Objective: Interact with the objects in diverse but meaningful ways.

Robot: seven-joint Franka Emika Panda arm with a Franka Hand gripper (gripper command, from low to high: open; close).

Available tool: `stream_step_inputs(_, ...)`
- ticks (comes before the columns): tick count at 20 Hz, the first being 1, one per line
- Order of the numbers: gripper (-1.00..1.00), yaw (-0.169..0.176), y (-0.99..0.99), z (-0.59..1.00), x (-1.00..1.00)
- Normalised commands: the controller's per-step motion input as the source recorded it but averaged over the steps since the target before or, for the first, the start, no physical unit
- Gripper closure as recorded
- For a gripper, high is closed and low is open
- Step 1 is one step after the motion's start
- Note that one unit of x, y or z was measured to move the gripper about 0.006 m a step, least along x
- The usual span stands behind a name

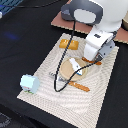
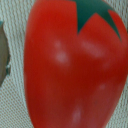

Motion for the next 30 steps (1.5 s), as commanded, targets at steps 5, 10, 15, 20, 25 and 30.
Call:
stream_step_inputs(5,1.00,0.000,0.27,-0.24,0.04)
stream_step_inputs(10,1.00,0.000,0.21,0.01,0.01)
stream_step_inputs(15,1.00,-0.019,0.00,1.00,-0.19)
stream_step_inputs(20,1.00,-0.023,-0.09,1.00,-0.32)
stream_step_inputs(25,1.00,-0.006,-0.49,0.99,-0.27)
stream_step_inputs(30,1.00,-0.002,-0.85,0.69,-0.24)
